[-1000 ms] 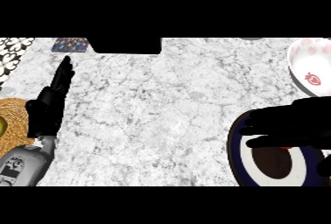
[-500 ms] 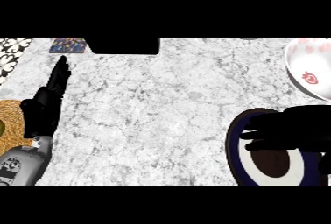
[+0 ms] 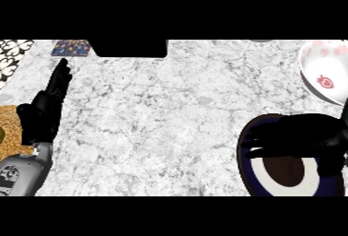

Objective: Pick the eggplant from the plate and place it in the bowl

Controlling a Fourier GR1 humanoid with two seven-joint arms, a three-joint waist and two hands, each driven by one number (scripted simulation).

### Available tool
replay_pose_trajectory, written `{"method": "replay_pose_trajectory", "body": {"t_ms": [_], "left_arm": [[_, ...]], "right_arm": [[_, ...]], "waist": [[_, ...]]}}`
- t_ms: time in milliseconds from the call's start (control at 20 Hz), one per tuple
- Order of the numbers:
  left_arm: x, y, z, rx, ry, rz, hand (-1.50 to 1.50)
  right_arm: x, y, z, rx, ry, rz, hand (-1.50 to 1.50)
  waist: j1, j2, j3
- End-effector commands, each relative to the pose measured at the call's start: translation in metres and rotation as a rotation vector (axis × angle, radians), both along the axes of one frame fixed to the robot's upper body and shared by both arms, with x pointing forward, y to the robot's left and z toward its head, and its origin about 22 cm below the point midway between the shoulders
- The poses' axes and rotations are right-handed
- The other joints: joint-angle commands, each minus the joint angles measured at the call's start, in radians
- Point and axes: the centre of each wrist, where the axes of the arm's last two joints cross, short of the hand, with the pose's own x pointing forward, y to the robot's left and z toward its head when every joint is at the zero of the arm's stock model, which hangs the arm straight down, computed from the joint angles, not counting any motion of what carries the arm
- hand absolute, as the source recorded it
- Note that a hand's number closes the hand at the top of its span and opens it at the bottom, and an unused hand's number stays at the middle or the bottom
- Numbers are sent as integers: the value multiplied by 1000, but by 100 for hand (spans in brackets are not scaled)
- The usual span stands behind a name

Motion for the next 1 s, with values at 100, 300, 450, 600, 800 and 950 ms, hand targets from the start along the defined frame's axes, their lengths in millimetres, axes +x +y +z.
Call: {"method": "replay_pose_trajectory", "body": {"t_ms": [100, 300, 450, 600, 800, 950], "left_arm": [[2, -6, 12, -2, -1, 0, 0], [-2, -10, 0, 12, 4, 29, 0], [0, -6, 7, 12, -6, 20, 0], [-6, -8, -1, 1, -5, 4, 0], [0, -5, 8, 2, 3, 21, 0], [2, 1, 8, 2, -23, 29, 0]], "right_arm": [[1, 24, -18, -42, 60, 158, 150], [-18, 12, -42, 44, 36, 186, 150], [-3, -11, -36, 46, 58, 162, 150], [8, 4, -28, 80, 82, 174, 150], [4, -7, -16, 139, 79, 188, 150], [17, 3, -59, 155, 38, -391, 150]], "waist": [[4, -1, 0], [-14, -4, 0], [-10, -2, 0], [-1, -2, 0], [-9, -3, 0], [-16, 0, -3]]}}
